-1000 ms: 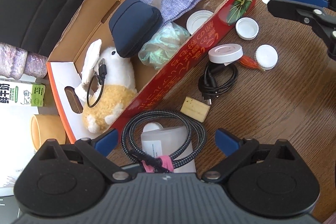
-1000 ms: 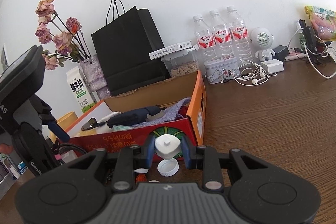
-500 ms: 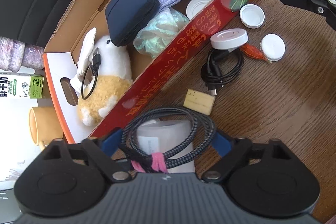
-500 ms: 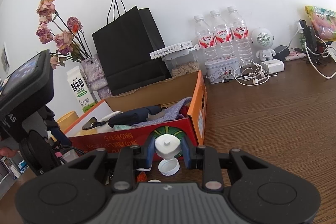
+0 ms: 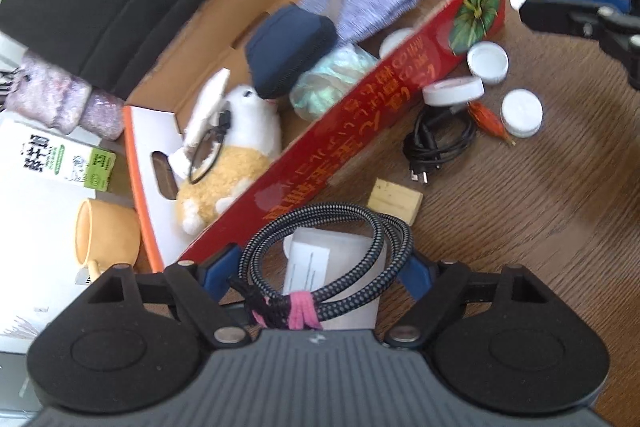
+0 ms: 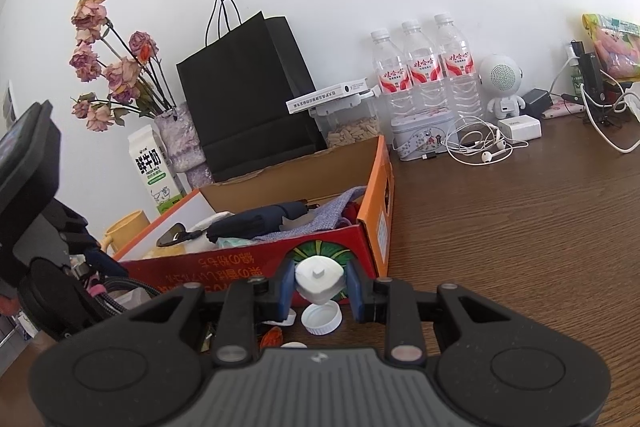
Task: Organize objects
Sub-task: 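Carry the braided cable and white cap into the red box and open both tools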
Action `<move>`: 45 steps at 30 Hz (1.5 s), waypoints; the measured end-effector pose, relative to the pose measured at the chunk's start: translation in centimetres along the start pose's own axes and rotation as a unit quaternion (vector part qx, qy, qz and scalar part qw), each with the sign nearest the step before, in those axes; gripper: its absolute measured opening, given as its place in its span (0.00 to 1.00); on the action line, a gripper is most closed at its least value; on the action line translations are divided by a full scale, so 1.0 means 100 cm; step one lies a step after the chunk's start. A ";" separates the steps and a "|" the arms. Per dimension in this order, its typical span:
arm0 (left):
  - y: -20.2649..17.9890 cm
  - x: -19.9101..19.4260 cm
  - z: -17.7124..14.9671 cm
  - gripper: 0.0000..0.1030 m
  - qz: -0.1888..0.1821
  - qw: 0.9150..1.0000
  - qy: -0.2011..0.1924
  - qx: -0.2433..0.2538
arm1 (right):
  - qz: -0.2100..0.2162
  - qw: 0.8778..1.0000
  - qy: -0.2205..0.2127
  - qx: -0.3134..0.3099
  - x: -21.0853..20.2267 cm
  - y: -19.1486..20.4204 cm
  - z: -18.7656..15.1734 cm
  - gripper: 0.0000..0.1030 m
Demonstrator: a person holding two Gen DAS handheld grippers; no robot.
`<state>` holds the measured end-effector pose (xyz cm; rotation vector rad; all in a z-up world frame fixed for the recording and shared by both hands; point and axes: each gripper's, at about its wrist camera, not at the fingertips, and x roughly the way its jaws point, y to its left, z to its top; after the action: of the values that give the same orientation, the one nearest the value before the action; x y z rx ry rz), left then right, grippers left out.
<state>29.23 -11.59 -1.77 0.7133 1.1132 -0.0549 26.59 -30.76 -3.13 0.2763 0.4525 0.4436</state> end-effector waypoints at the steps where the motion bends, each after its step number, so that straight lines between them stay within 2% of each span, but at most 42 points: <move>1: 0.002 -0.007 -0.006 0.81 0.003 1.000 -0.019 -0.014 | 0.000 1.000 0.000 0.000 0.000 0.000 0.000 0.26; 4: 0.007 -0.031 -0.025 0.81 0.025 0.994 -0.087 -0.057 | 0.000 1.000 -0.001 -0.002 0.000 0.001 0.000 0.26; 6: 0.012 -0.044 -0.038 0.81 0.036 0.986 -0.133 -0.095 | -0.001 1.000 -0.003 -0.005 -0.001 0.002 0.000 0.26; 9: 0.021 -0.056 -0.058 0.81 0.020 0.971 -0.180 -0.157 | -0.003 1.000 -0.010 -0.013 -0.004 0.005 0.000 0.26; 13: 0.025 -0.061 -0.088 0.81 0.010 0.946 -0.234 -0.222 | -0.010 0.999 -0.025 -0.043 -0.011 0.016 -0.003 0.26; 15: 0.026 -0.062 -0.102 0.81 0.000 0.931 -0.259 -0.258 | -0.016 0.997 -0.035 -0.067 -0.014 0.026 -0.006 0.26; 17: 0.025 -0.066 -0.116 0.81 -0.013 0.910 -0.286 -0.299 | -0.022 0.995 -0.043 -0.086 -0.018 0.035 -0.010 0.26; 20: 0.024 -0.066 -0.130 0.81 -0.008 0.885 -0.316 -0.342 | -0.026 0.994 -0.046 -0.097 -0.021 0.048 -0.016 0.26; 21: 0.024 -0.065 -0.132 0.81 -0.011 0.880 -0.320 -0.351 | -0.026 0.994 -0.047 -0.098 -0.022 0.051 -0.017 0.26; 24: 0.025 -0.060 -0.136 0.81 -0.027 0.874 -0.325 -0.361 | -0.027 0.994 -0.053 -0.096 -0.026 0.062 -0.022 0.26; 29: 0.026 -0.054 -0.144 0.81 -0.032 0.866 -0.335 -0.370 | -0.025 0.994 -0.055 -0.093 -0.027 0.079 -0.028 0.26; 35: 0.032 -0.053 -0.147 0.81 -0.033 0.860 -0.347 -0.372 | -0.021 0.994 -0.053 -0.091 -0.020 0.097 -0.025 0.26; 41: 0.046 -0.055 -0.139 0.81 -0.029 0.857 -0.364 -0.364 | -0.024 0.992 -0.064 -0.103 -0.009 0.114 -0.007 0.26; 45: 0.059 -0.057 -0.123 0.81 -0.023 0.853 -0.377 -0.360 | -0.026 0.990 -0.077 -0.116 0.003 0.125 0.013 0.26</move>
<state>19.00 -1.94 2.86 -0.0454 0.3215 0.0430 23.11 -19.96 2.28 0.0720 0.2536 0.4170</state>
